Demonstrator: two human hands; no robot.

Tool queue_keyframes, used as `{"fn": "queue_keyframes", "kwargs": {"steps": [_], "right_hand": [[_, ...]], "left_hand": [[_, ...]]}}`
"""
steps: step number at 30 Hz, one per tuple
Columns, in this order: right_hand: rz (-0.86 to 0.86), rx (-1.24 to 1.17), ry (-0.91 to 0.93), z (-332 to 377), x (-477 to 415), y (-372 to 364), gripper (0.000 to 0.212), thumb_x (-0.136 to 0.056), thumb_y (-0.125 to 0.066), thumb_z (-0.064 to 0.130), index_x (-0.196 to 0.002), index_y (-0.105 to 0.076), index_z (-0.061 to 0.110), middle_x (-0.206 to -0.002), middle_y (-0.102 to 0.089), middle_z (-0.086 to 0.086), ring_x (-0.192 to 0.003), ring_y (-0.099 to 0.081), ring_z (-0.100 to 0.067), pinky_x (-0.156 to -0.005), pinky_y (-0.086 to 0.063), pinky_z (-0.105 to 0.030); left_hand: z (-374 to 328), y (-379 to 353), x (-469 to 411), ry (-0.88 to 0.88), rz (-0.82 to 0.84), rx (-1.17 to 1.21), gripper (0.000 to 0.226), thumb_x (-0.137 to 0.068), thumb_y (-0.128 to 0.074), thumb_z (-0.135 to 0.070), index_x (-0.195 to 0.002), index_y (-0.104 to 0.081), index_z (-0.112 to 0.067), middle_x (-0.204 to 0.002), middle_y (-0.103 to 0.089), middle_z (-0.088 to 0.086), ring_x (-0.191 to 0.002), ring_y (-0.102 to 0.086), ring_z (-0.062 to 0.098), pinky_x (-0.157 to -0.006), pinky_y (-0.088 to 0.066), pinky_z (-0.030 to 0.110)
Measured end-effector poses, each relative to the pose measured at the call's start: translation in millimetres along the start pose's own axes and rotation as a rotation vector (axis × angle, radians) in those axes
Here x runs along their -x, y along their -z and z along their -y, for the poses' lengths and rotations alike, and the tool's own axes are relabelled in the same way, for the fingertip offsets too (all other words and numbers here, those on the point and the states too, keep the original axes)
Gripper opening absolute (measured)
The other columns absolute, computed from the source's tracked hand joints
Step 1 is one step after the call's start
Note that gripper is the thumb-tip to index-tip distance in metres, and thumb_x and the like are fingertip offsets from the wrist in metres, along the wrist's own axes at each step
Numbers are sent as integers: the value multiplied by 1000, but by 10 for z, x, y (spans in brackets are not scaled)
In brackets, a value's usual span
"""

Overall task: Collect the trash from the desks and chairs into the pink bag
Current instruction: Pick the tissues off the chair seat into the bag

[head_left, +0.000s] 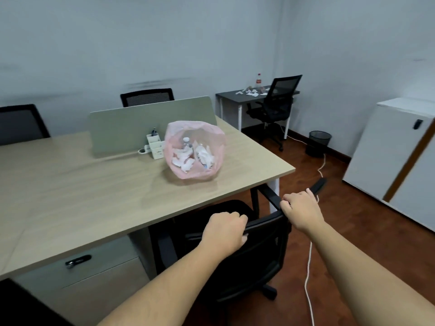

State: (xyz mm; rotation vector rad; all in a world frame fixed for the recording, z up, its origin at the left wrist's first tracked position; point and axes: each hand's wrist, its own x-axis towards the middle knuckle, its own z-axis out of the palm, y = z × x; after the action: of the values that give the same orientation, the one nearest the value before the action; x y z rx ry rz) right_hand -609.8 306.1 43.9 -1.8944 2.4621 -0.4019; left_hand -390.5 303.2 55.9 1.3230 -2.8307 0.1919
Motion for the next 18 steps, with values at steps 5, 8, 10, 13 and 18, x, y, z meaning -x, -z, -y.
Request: {"fn": "queue_keyframes", "kwargs": {"steps": [5, 8, 10, 13, 18], "right_hand": [[-46, -7, 42, 338, -327, -149, 43, -77, -16, 37, -67, -52, 16, -73, -57, -8, -82, -48, -27, -110, -25, -39], [-8, -65, 41, 501, -572, -168, 35, -77, -16, 37, -58, -40, 20, -72, -48, -4, -84, -50, -28, -103, -29, -38], [-11, -95, 26, 576, -754, -219, 36, -84, -20, 36, -59, -40, 19, -77, -54, -8, -89, -51, -29, -99, -30, -36], [-29, -125, -4, 674, -970, -270, 34, -90, -26, 31, -64, -45, 18, -81, -59, -9, -84, -45, -26, -97, -30, -35], [-28, -109, -7, 813, -1240, -365, 32, -91, -33, 26, -60, -39, 19, -74, -50, -5, -80, -41, -25, -96, -31, -35]], "left_hand": [[507, -103, -196, 53, 13, -61, 58, -88, -41, -67, -111, -56, -17, -108, -62, 2, -100, -62, 28, -72, -45, 35], [728, -153, -345, 76, 12, -74, 64, -87, -33, -72, -111, -57, -17, -108, -63, 2, -100, -62, 28, -67, -40, 33], [864, -184, -465, 98, 12, -56, 66, -87, -31, -73, -110, -58, -18, -106, -63, 3, -99, -61, 28, -70, -44, 34], [1035, -217, -618, 112, 13, -32, 65, -86, -30, -74, -108, -58, -19, -104, -63, 2, -97, -61, 27, -73, -47, 38], [1271, -263, -781, 112, 5, 0, 63, -87, -32, -72, -106, -58, -18, -102, -62, 1, -97, -60, 27, -71, -43, 36]]}}
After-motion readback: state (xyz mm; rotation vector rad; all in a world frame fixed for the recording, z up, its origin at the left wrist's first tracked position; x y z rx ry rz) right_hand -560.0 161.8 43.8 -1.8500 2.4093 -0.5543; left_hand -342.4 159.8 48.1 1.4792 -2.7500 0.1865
